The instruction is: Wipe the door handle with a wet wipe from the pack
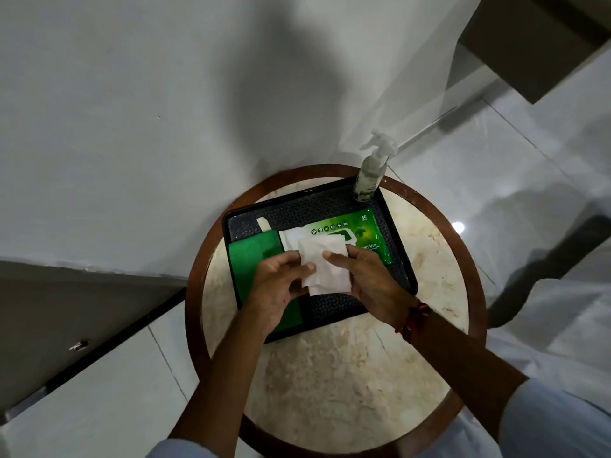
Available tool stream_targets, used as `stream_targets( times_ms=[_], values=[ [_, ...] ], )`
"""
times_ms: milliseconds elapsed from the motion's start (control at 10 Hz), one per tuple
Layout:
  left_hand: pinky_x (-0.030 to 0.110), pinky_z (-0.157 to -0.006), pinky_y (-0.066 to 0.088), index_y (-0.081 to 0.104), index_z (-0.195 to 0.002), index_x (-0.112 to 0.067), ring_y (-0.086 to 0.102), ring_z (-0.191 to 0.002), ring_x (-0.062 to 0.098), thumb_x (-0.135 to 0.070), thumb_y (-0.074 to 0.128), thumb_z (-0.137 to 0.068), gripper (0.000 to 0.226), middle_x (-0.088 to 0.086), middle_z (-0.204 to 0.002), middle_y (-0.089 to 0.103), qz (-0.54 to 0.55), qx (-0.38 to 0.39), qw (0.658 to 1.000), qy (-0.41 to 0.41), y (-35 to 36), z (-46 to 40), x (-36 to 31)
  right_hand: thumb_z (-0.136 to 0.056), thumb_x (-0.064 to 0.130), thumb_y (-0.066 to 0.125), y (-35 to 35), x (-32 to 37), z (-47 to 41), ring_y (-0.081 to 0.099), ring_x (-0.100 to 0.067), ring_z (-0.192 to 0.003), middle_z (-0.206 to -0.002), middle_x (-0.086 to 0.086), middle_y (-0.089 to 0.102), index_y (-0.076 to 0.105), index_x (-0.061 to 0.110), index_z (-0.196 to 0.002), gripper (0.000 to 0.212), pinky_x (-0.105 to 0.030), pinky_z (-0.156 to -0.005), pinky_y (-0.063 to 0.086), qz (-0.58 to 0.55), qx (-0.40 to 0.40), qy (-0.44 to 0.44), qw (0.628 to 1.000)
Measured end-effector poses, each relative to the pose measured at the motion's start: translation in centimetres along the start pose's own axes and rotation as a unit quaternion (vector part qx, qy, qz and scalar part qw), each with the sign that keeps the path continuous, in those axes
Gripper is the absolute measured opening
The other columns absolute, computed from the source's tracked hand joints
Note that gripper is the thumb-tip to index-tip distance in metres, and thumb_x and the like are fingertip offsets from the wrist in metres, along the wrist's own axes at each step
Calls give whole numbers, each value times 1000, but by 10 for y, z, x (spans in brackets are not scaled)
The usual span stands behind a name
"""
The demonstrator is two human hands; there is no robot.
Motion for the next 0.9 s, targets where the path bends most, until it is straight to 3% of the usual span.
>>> stream_targets(
  times_ms=[100, 200, 300, 500, 600, 700, 800, 900],
  values=[
    [28, -60, 64, 77, -87, -7, 75, -73, 19, 14, 65, -89, 24, 7, -82, 78, -20, -1, 999, 25, 12, -6, 0, -93, -2, 68, -15, 1, -4, 77, -36, -95, -112, -20, 79, 75, 1, -118, 26, -40, -76, 65, 18, -30, -27, 999],
    [23, -55, 61, 70, -69, -3, 70, -75, 22, 21, 49, -92, 40, 12, -79, 72, -25, -7, 999, 26, 22, -11, 4, -96, -12, 55, -20, 0, -6, 76, -21, -78, -93, -7, 81, 80, 6, -96, 30, -24, -57, 63, 22, -4, -12, 1000],
    [26, -56, 63, 66, -73, 1, 70, -83, 29, 18, 46, -95, 35, 21, -93, 69, -22, -17, 999, 22, 25, -19, 10, -88, -25, 45, -30, 1, -11, 75, -23, -80, -89, -8, 78, 76, 5, -72, 46, -27, -58, 64, 31, -13, -5, 999],
    [28, -56, 65, 75, -72, -2, 73, -64, 20, 12, 49, -92, 36, 16, -75, 73, -155, -67, 985, 21, 15, -23, 29, -74, -29, 35, -59, -4, -9, 71, -22, -74, -74, -4, 78, 75, -1, -69, 49, -26, -58, 56, 191, -61, -53, 978],
    [33, -57, 66, 75, -69, -3, 69, -58, 28, 11, 52, -94, 36, 19, -67, 70, -223, -83, 970, 43, 14, -24, 41, -75, -28, 39, -66, -6, -5, 66, -34, -98, -97, -18, 74, 78, -6, -78, 46, -26, -75, 55, 355, -84, -111, 925],
    [42, -63, 67, 78, -82, 5, 71, -55, 29, 1, 61, -96, 23, 19, -67, 72, -343, -94, 928, 108, 16, -19, 44, -72, -27, 53, -58, -3, 5, 67, -39, -100, -102, -24, 75, 80, -7, -85, 36, -32, -86, 54, 514, -57, -193, 834],
    [48, -69, 65, 79, -84, 2, 72, -72, 37, -4, 63, -97, 21, 20, -92, 67, -474, -70, 860, 174, 26, -6, 43, -73, -21, 62, -50, -9, 15, 59, -44, -110, -112, -25, 68, 78, -8, -95, 31, -48, -91, 55, 626, -39, -209, 750],
    [51, -76, 64, 79, -90, -3, 69, -83, 36, 3, 61, -96, 20, 12, -100, 54, -467, -84, 861, 182, 19, 9, 39, -72, -20, 66, -43, -7, 25, 56, -44, -113, -117, -24, 63, 77, -6, -103, 36, -50, -90, 57, 657, -54, -212, 721]
  ],
)
Point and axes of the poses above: each hand's wrist, its own z-axis away from the middle knuckle, its own y-axis out of the palm, x = y × z, the point moved 7 cm from there along -z, towards the middle knuckle
